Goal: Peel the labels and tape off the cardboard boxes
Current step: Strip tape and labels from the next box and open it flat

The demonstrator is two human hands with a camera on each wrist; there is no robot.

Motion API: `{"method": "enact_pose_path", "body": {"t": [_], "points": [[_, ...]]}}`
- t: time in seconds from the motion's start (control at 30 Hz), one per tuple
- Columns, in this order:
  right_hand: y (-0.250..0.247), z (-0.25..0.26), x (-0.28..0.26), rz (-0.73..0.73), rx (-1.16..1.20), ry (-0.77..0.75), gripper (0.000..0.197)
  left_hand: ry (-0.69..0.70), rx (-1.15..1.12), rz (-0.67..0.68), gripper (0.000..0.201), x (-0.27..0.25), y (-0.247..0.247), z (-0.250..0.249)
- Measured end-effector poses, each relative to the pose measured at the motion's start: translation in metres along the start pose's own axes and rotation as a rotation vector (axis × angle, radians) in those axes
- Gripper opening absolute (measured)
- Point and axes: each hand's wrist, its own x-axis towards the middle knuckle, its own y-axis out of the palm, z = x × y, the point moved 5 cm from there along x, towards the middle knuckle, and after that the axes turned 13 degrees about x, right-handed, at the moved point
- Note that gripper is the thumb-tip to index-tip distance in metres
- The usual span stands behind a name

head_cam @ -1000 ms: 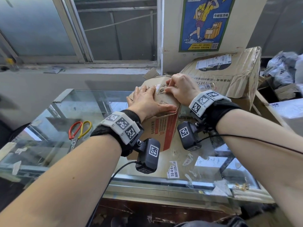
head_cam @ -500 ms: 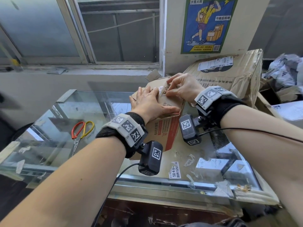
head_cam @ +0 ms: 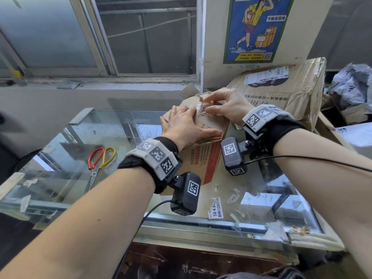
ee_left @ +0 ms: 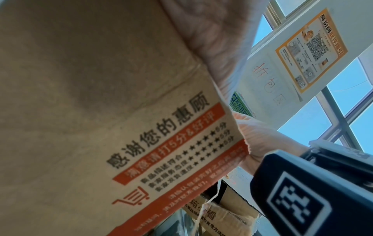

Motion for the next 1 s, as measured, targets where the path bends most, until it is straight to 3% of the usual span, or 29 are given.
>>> {"method": "enact_pose_path", "body": {"t": [0.1,0.3,0.53,0.67,0.9,1.0], "points": [[0.000,0.005,-0.006,0.086,-0.020,0.028,0.044,0.005,0.001,-0.017,0.101,0.000,-0.001,0.000],[0.001,0.009,0.001,0.047,-0.143,-0.026,0.019,-0.017,0.036,-0.022,0.102,-0.006,-0.001,-0.002],[0.012,0.006,-0.003,-0.002,-0.433,-0.253,0.013,-0.020,0.027,-0.011,0.102,-0.007,-0.001,-0.003],[0.010,0.006,-0.007,-0.080,-0.385,-0.308,0.013,-0.008,0.014,-0.016,0.103,-0.006,-0.001,-0.005],[0.007,-0.003,0.000,-0.195,-0.241,-0.181,0.011,0.002,0.049,0.009,0.102,-0.002,-0.004,-0.003],[0.006,-0.004,0.004,-0.176,-0.228,-0.111,0.013,-0.005,0.065,0.015,0.101,-0.001,-0.004,-0.001]]}}
